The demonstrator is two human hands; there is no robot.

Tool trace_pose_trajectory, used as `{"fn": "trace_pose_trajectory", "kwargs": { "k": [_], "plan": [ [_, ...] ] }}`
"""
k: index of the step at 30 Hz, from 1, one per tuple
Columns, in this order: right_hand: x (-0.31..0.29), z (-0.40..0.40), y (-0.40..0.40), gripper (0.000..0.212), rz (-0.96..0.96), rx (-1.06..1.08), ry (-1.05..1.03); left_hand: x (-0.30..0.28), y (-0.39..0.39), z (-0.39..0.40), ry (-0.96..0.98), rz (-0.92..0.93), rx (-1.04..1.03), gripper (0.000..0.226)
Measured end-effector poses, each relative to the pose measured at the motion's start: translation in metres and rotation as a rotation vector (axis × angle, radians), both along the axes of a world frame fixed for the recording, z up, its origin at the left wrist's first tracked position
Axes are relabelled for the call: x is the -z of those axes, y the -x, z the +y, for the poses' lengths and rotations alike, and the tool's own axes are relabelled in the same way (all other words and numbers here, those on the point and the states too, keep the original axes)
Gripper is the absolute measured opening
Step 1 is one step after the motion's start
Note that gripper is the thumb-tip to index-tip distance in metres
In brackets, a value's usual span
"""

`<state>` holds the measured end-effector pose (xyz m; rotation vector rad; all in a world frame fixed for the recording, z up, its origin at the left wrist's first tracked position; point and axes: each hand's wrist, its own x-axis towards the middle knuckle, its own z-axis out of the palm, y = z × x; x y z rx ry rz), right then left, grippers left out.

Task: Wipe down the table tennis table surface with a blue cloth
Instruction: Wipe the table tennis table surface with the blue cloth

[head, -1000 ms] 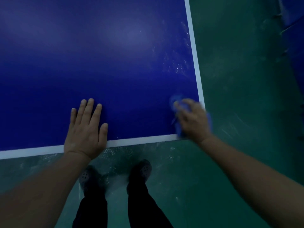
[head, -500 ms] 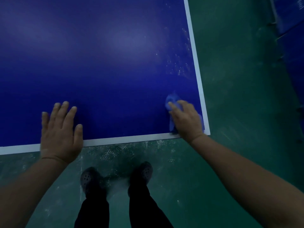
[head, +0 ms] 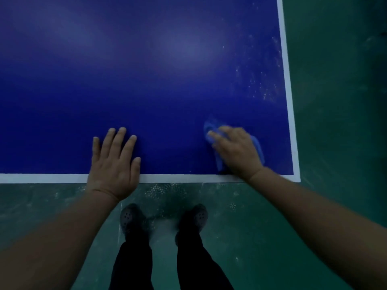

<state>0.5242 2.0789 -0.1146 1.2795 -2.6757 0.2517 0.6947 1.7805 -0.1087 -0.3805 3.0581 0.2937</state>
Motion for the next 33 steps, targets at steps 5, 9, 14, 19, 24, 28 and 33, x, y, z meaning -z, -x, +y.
{"fn": "trace_pose_trajectory", "kwargs": {
  "k": [5,9,14,19,24,28,33],
  "plan": [
    [-0.013,-0.064,0.027,0.038,-0.018,0.52,0.053,0.0,0.001,-0.001,-0.013,-0.013,-0.006,0.065],
    [-0.007,-0.084,-0.053,0.036,-0.081,-0.16,-0.05,0.002,0.0,-0.001,-0.015,-0.002,-0.004,0.064],
    [-0.004,0.033,-0.032,0.035,-0.048,-0.066,-0.03,0.002,0.0,-0.001,-0.014,-0.007,0.004,0.064],
    [-0.016,0.044,0.023,0.052,-0.169,0.924,0.035,-0.001,-0.001,-0.001,-0.016,-0.02,0.001,0.064],
    [-0.009,-0.043,-0.048,0.054,-0.212,0.36,-0.112,-0.003,0.001,0.0,-0.027,-0.055,-0.013,0.066],
    [-0.01,0.025,-0.015,0.046,-0.071,0.305,-0.139,-0.007,0.0,0.004,-0.046,-0.039,-0.031,0.066],
    [-0.016,0.042,-0.001,0.054,-0.18,0.914,-0.125,-0.017,0.02,0.044,-0.091,0.012,0.006,0.064]
  ]
}}
